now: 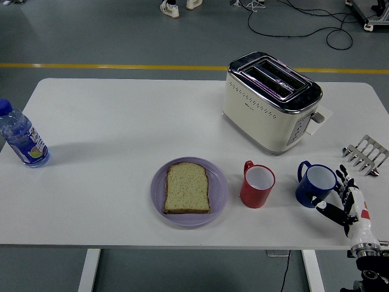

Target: Pick up the cup,pour liquid into bread,place the cup on the desk

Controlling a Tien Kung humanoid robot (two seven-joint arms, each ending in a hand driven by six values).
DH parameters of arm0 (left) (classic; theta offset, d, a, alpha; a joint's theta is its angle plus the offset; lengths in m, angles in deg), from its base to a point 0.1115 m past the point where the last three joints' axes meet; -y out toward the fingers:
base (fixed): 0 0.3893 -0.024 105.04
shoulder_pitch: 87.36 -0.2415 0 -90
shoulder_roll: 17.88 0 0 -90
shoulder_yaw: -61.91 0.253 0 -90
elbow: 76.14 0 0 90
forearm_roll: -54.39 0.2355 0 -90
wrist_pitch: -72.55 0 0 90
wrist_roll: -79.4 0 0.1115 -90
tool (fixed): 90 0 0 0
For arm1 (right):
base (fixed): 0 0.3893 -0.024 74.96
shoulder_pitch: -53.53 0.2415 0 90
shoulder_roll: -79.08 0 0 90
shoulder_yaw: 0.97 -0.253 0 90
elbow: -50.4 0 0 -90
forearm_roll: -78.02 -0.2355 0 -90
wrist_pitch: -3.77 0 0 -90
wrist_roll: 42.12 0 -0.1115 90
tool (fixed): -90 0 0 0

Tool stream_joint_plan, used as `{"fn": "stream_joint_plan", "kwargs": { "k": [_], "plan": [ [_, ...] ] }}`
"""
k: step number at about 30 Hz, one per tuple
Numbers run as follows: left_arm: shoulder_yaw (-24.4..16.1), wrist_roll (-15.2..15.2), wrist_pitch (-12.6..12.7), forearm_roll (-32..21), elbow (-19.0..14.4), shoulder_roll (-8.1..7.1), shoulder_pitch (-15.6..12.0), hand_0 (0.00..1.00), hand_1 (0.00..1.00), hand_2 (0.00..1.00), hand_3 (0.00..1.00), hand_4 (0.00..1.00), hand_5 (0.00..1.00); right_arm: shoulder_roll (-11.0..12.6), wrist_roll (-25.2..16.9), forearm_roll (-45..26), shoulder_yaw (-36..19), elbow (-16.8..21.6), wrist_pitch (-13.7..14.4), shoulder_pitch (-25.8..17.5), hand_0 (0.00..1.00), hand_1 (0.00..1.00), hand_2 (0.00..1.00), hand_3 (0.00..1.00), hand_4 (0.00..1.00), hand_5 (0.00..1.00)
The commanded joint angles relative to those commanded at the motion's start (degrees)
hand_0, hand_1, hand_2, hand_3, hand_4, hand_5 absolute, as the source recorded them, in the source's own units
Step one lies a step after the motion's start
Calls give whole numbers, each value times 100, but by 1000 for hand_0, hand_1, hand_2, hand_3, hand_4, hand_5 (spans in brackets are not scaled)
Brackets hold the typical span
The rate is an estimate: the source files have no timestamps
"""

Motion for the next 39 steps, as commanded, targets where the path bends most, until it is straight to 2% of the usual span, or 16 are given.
{"fn": "stream_joint_plan", "kwargs": {
  "k": [22, 33, 39],
  "plan": [
    [161, -26, -17, -85, 3, 23, -36, 646, 611, 576, 524, 295, 750, -202, -514, -886, 477, -719, 301, 496, 942, 869, 968, 998, 998, 32],
    [65, -26, -16, -58, 3, 32, -20, 646, 613, 575, 526, 295, 752, -247, -832, -1343, 657, -845, 324, 648, 941, 861, 962, 998, 998, 34],
    [65, -28, -18, -66, 1, 37, -15, 646, 613, 577, 526, 296, 756, -270, -955, -1403, 792, -931, 439, 746, 942, 867, 963, 998, 998, 39]
  ]
}}
